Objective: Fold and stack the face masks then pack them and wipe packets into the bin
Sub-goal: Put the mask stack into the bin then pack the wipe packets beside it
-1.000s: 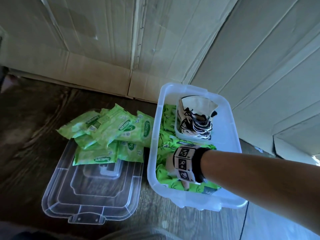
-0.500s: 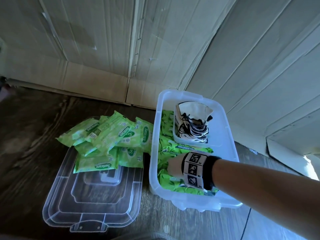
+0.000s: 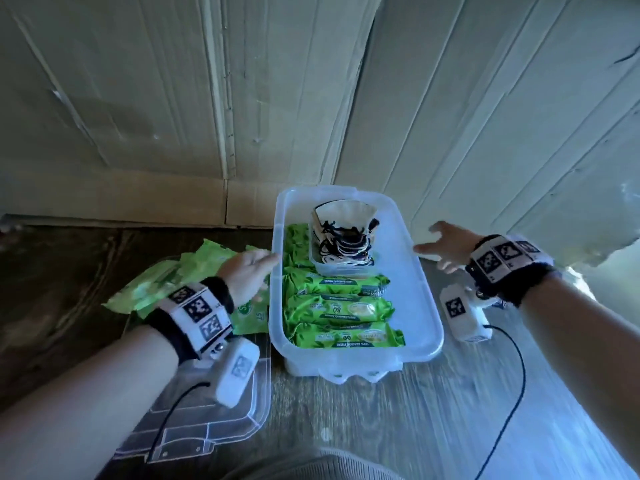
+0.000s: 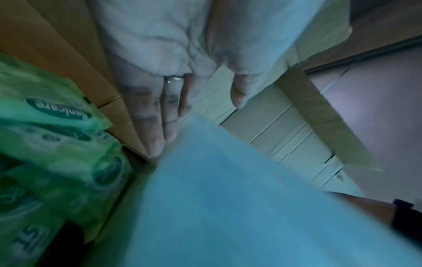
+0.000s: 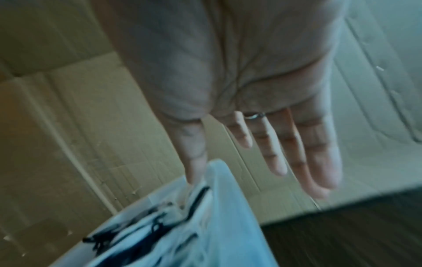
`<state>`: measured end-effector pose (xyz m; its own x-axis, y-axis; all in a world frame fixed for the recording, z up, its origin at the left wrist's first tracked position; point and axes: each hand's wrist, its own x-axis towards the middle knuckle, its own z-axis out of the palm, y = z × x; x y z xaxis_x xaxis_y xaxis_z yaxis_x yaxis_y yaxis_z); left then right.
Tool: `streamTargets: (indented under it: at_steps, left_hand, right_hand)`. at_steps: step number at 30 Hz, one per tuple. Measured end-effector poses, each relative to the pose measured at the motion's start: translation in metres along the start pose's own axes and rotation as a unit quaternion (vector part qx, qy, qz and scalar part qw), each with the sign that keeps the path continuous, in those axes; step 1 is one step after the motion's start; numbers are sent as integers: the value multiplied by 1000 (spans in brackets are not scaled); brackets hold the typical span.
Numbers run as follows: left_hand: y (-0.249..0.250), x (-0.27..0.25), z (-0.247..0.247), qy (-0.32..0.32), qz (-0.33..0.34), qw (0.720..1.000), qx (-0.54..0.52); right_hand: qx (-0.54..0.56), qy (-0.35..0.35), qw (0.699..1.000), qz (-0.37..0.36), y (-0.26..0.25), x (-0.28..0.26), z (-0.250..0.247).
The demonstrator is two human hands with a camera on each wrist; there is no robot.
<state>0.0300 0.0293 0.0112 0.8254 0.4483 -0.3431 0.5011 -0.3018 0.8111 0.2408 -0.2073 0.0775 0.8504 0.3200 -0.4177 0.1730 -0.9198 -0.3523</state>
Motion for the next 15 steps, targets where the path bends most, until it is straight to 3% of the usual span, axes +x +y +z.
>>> streamTargets:
  at_steps: [5, 10, 15]
  left_hand:
    - [9, 9, 20, -15, -41, 995, 89]
    - [16, 20, 20, -1, -24, 989, 145]
    - [41, 35, 39, -26, -1, 985, 172]
  right_hand:
    - [60, -161, 985, -6, 17, -10, 26]
    - [129, -160, 978, -39, 27, -20, 26]
    - [136, -136, 981, -20, 58, -22, 20]
